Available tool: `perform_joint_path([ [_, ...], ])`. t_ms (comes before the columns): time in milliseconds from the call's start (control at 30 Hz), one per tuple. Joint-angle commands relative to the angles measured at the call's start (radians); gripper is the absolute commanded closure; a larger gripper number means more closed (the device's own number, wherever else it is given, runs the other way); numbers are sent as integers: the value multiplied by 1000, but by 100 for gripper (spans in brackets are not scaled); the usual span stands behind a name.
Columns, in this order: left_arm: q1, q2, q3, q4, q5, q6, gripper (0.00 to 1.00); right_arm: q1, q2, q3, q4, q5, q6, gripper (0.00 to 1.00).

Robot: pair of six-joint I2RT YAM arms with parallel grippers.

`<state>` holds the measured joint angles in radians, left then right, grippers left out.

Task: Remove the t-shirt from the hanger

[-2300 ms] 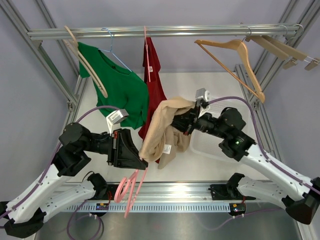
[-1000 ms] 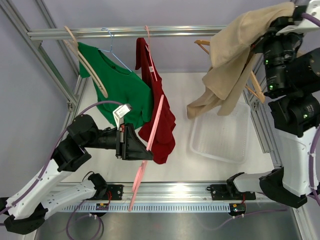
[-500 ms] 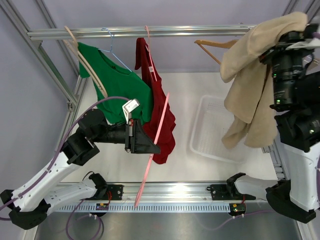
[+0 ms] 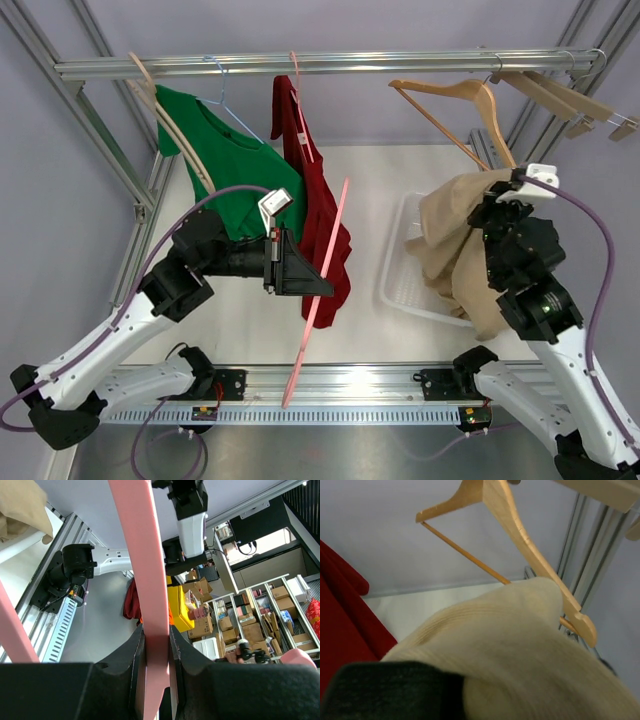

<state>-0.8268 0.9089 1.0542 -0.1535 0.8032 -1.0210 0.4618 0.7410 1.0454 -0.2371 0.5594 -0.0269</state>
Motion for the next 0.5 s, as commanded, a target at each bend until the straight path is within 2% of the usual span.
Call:
perform_joint_path([
  [0, -5, 10, 26, 80, 5, -16, 100, -5, -42, 101, 130, 56, 36, 100],
  [67, -5, 18, 26, 80, 4, -13, 100, -6, 30, 218, 76, 14, 0, 100],
  [100, -5, 19, 26, 80, 1, -11, 100, -5, 56, 343, 37, -7, -8, 100],
  [167, -5, 21, 17, 94, -2, -13, 100, -6, 143, 479, -8, -71, -22, 100],
  [200, -5, 21, 10, 113, -2, -20, 100, -6, 176, 611, -61, -102, -27, 100],
  [300, -6, 21, -5, 134, -1, -31, 100, -6, 282, 778, -86, -127, -68, 100],
  [400, -6, 21, -8, 135, 5, -31, 100, -6, 345, 835, -99, -110, -99, 100],
  [467, -5, 19, -10, 137, 8, -31, 100, -6, 339, 796, -71, -95, -110, 100],
])
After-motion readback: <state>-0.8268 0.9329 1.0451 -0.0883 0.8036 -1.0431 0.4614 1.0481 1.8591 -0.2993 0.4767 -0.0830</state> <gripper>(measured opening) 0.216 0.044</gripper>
